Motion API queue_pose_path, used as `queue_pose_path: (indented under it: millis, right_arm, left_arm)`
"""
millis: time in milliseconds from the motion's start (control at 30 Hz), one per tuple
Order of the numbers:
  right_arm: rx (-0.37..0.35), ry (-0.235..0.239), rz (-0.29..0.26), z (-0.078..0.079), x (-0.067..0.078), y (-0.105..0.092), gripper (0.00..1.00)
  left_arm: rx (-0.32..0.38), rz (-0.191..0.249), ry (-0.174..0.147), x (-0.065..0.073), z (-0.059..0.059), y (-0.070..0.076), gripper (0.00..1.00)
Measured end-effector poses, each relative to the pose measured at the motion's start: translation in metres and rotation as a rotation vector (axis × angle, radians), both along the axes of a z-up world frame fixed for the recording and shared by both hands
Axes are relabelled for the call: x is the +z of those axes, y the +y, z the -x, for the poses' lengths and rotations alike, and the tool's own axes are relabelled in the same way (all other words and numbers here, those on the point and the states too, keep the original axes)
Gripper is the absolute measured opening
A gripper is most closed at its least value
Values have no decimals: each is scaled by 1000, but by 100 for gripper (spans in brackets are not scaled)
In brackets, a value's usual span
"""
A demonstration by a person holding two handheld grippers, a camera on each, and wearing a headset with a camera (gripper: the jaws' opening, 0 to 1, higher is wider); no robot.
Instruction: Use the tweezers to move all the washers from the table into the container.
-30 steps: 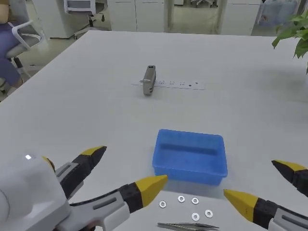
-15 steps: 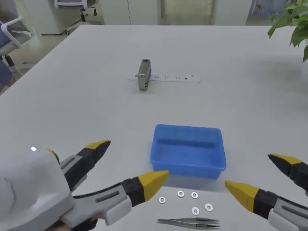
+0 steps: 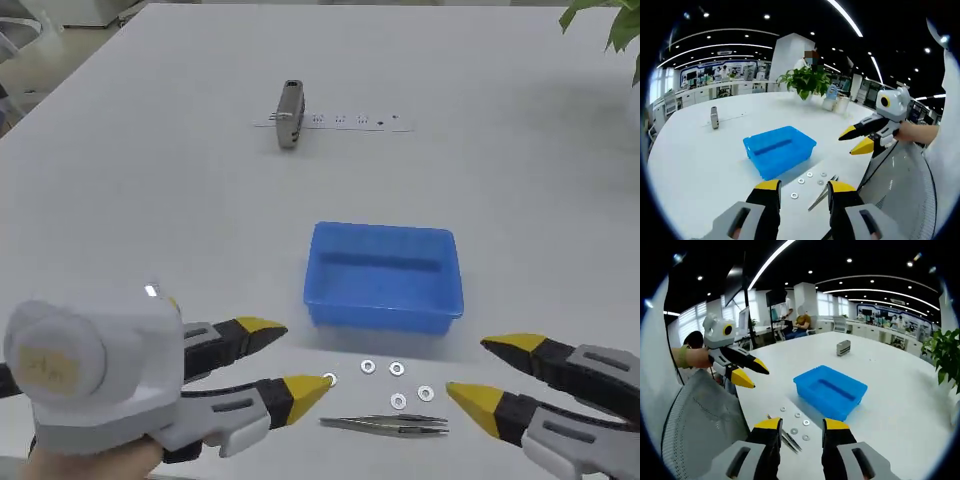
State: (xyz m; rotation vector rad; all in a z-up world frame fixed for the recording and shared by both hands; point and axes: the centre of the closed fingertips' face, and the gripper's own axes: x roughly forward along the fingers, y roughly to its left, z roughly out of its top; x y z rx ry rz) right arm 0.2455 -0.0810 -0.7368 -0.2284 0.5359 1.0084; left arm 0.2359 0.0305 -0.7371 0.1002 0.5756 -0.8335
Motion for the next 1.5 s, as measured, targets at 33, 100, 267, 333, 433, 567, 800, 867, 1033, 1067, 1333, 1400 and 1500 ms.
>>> queue_pose_path:
  millis: [33, 100, 267, 333, 433, 567, 800, 867, 1033, 1067, 1333, 1400, 1500]
  right_arm:
    - [28, 0, 26, 1, -5, 3, 27]
    - [68, 7, 44, 3, -11, 9, 26]
    - [182, 29, 134, 8, -32, 16, 19]
    - [231, 40, 180, 12, -41, 18, 18]
    - [277, 55, 211, 16, -52, 22, 16]
    - [327, 60, 247, 20, -63, 26, 14]
    - [394, 59, 316, 24, -78, 28, 11]
    - [411, 52, 337, 24, -81, 28, 10]
    - [440, 37, 377, 23, -86, 29, 10]
    - [445, 36, 381, 23, -87, 29, 10]
    - [472, 41, 400, 21, -94, 29, 10]
    - [470, 43, 396, 21, -94, 29, 9]
    - [477, 36, 396, 21, -93, 28, 10]
  left_arm:
    - [-43, -45, 11, -7, 4, -2, 30]
    - [-96, -108, 6, -18, 6, -5, 27]
    - [-201, -165, 59, -40, 14, -15, 24]
    - [-236, -204, 66, -49, 15, -16, 22]
    - [-262, -204, 81, -56, 16, -21, 18]
    - [-336, -291, 80, -69, 18, -20, 13]
    - [-410, -362, 88, -85, 19, -24, 9]
    - [-421, -381, 88, -88, 19, -23, 6]
    - [-451, -418, 83, -92, 19, -21, 4]
    - [-457, -421, 83, -92, 19, -22, 3]
    - [-478, -393, 84, -90, 17, -26, 0]
    - [-487, -380, 78, -85, 18, -27, 0]
    - [-505, -370, 57, -72, 17, -29, 0]
